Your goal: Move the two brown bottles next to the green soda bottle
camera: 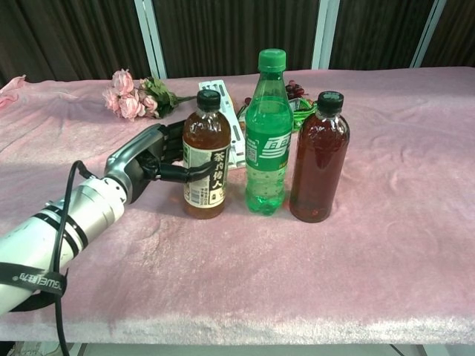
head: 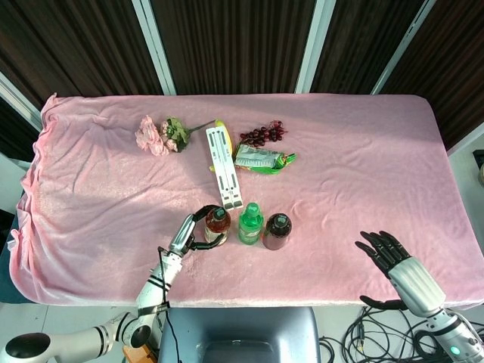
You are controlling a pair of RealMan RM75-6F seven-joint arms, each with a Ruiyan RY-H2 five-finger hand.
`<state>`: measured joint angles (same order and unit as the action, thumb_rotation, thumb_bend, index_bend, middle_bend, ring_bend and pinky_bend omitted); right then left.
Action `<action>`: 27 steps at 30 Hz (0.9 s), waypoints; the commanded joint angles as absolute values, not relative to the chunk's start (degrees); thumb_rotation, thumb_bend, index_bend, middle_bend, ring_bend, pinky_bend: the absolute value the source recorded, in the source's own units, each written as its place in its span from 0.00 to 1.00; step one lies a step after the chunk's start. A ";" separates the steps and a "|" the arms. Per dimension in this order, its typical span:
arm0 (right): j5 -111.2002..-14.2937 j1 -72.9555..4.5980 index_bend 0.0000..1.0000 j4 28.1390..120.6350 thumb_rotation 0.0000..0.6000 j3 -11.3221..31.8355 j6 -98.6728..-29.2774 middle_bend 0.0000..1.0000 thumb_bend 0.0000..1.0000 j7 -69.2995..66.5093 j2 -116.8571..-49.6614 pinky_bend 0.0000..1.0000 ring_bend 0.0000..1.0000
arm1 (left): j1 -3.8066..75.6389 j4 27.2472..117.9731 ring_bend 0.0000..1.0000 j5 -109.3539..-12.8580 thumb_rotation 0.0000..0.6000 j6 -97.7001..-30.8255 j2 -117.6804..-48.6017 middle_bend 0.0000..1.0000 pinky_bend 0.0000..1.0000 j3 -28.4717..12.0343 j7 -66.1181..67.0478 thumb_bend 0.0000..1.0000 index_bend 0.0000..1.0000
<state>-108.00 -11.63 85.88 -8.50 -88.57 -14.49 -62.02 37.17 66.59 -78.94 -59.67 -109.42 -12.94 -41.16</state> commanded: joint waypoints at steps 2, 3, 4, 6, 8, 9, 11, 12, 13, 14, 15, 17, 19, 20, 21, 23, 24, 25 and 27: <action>-108.04 -11.51 0.00 85.86 1.00 -8.44 -88.75 0.00 0.27 -14.51 -61.99 0.04 0.00 | 37.35 66.39 0.15 -79.28 1.00 -59.36 -109.36 0.30 0.15 -12.37 -40.95 0.49 0.35; -108.06 -11.48 0.00 85.87 1.00 -8.41 -88.81 0.00 0.27 -14.53 -61.98 0.04 0.00 | 37.30 66.34 0.13 -79.44 1.00 -59.57 -109.46 0.28 0.14 -12.23 -40.90 0.49 0.34; -108.06 -11.47 0.00 85.87 1.00 -8.38 -88.84 0.00 0.27 -14.56 -61.97 0.04 0.00 | 37.27 66.38 0.11 -79.53 1.00 -59.61 -109.49 0.25 0.13 -12.09 -40.83 0.48 0.31; -108.14 -11.46 0.00 85.88 1.00 -8.36 -88.88 0.00 0.27 -14.60 -61.97 0.04 0.00 | 37.16 66.63 0.07 -79.66 1.00 -59.81 -109.39 0.20 0.10 -11.98 -40.94 0.46 0.26; -108.19 -11.48 0.00 85.86 1.00 -8.37 -88.78 0.00 0.27 -14.62 -61.98 0.04 0.00 | 37.02 66.36 0.02 -79.87 1.00 -60.55 -109.50 0.14 0.06 -12.03 -40.61 0.44 0.17; -108.18 -11.49 0.00 85.87 1.00 -8.35 -88.71 0.00 0.27 -14.61 -62.00 0.04 0.00 | 36.91 66.20 0.01 -79.92 1.00 -60.91 -109.53 0.12 0.05 -12.03 -40.27 0.43 0.13; -108.24 -11.52 0.00 85.91 1.00 -8.35 -88.60 0.00 0.27 -14.55 -62.00 0.04 0.00 | 36.70 66.40 0.00 -79.95 1.00 -61.33 -109.37 0.08 0.05 -12.06 -40.30 0.41 0.05; -108.25 -11.53 0.00 85.94 1.00 -8.36 -88.55 0.00 0.27 -14.54 -61.98 0.04 0.00 | 36.45 66.54 0.00 -79.89 1.00 -61.78 -109.23 0.08 0.05 -12.12 -40.12 0.41 0.02; -108.26 -11.51 0.00 85.95 1.00 -8.35 -88.56 0.00 0.27 -14.53 -61.96 0.04 0.00 | 36.25 66.71 0.00 -79.87 1.00 -62.15 -109.16 0.08 0.05 -12.12 -39.91 0.41 0.01; -108.23 -11.48 0.00 85.96 1.00 -8.32 -88.61 0.00 0.27 -14.52 -61.94 0.04 0.00 | 36.05 66.99 0.00 -79.98 1.00 -62.48 -109.01 0.08 0.05 -12.01 -39.89 0.40 0.00; -108.20 -11.43 0.00 85.96 1.00 -8.25 -88.74 0.00 0.27 -14.53 -61.94 0.04 0.00 | 35.79 67.29 0.00 -80.26 1.00 -62.86 -108.69 0.07 0.05 -11.74 -39.82 0.40 0.00; -108.12 -11.36 0.00 85.94 1.00 -8.19 -88.82 0.00 0.27 -14.52 -61.93 0.04 0.00 | 35.38 67.84 0.00 -80.85 1.00 -63.48 -108.01 0.05 0.04 -11.25 -39.81 0.39 0.00; -108.11 -11.30 0.00 85.93 1.00 -8.16 -88.88 0.00 0.27 -14.53 -61.91 0.04 0.00 | 34.62 68.64 0.00 -81.74 1.00 -64.76 -106.88 0.04 0.03 -10.55 -39.70 0.38 0.00; -108.08 -11.28 0.00 85.90 1.00 -8.12 -88.91 0.00 0.27 -14.51 -61.93 0.04 0.00 | 34.19 69.04 0.00 -82.32 1.00 -65.46 -106.15 0.03 0.03 -10.07 -39.45 0.37 0.00; -108.02 -11.25 0.00 85.87 1.00 -8.08 -88.88 0.00 0.27 -14.43 -61.95 0.04 0.00 | 33.40 69.73 0.00 -83.42 1.00 -66.98 -104.94 0.03 0.03 -9.30 -39.11 0.37 0.00; -107.84 -11.19 0.00 85.84 1.00 -8.03 -88.80 0.00 0.27 -14.37 -61.95 0.04 0.00 | 31.86 70.84 0.00 -85.63 1.00 -69.90 -102.45 0.02 0.03 -7.69 -38.35 0.36 0.00; -107.60 -11.13 0.00 85.96 1.00 -8.03 -88.64 0.00 0.27 -14.27 -61.83 0.04 0.00 | 30.53 71.72 0.00 -87.57 1.00 -72.36 -99.95 0.02 0.02 -6.26 -37.79 0.36 0.00; -107.41 -11.06 0.00 86.08 1.00 -8.03 -88.57 0.00 0.27 -14.24 -61.69 0.04 0.00 | 29.30 72.10 0.00 -89.09 1.00 -74.82 -97.88 0.02 0.02 -5.29 -37.07 0.35 0.00; -106.55 -10.69 0.00 86.38 1.00 -7.75 -88.70 0.00 0.27 -13.83 -61.45 0.04 0.00 | 25.83 72.33 0.00 -92.22 1.00 -81.46 -92.36 0.02 0.00 -3.31 -34.03 0.34 0.00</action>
